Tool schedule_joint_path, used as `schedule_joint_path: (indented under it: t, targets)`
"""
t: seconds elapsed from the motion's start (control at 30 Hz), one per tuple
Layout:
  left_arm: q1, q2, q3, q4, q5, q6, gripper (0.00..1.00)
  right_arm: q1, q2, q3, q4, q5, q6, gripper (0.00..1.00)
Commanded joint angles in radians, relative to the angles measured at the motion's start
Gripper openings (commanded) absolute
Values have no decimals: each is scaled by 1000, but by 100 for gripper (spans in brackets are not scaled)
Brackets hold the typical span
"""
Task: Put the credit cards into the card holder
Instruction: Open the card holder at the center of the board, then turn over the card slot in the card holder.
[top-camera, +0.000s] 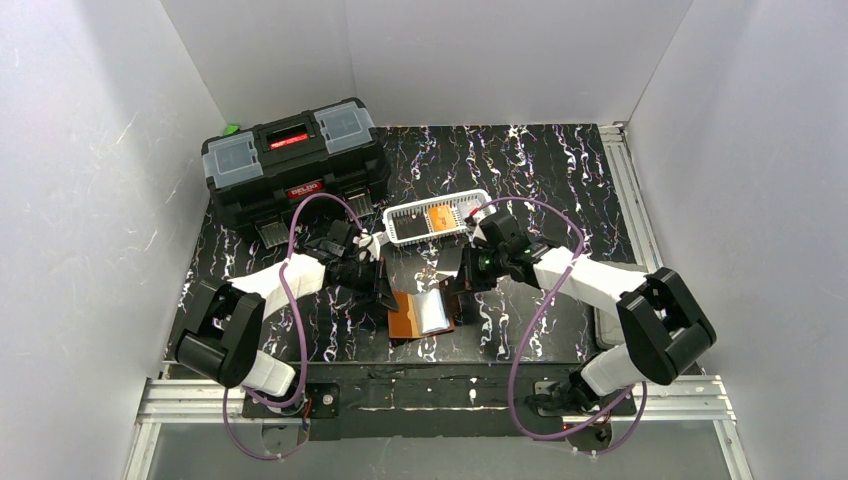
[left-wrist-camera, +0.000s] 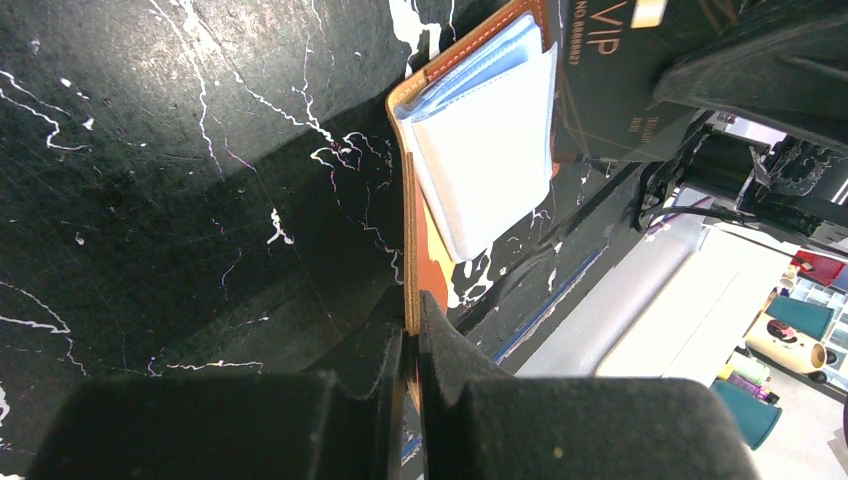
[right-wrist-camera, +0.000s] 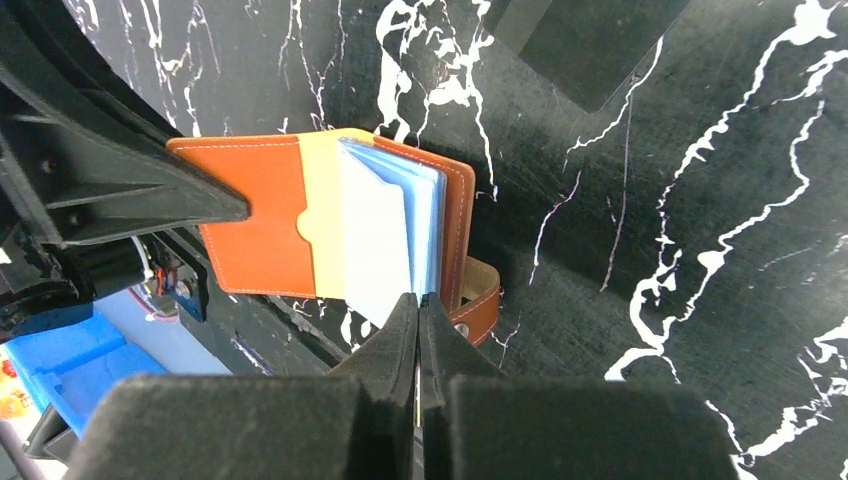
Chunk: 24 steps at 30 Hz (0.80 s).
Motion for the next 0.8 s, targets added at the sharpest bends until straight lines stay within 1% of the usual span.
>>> schedule_joint_path:
  t: [0.0,0.37,0.67,0.7,0.73,0.77]
  targets:
    - [-5,-33,14,-27,1,1,0,17,29,19,54,-15,22,1]
    - [-5,-37,12,-21,7,1,0,25,46,11,76,-30,31,1]
    - [-6,-41,7,-9,17,-1,0,66,68,32,94,-59,39,1]
    - [-6,-42,6,-7,20,-2,2,69,69,34,95,-62,38,1]
    - [-6,-43,4,-4,22,-3,10,71,68,36,96,-64,37,1]
    - [-5,-44,2,-2,25,-3,21,71,66,38,100,-71,34,1]
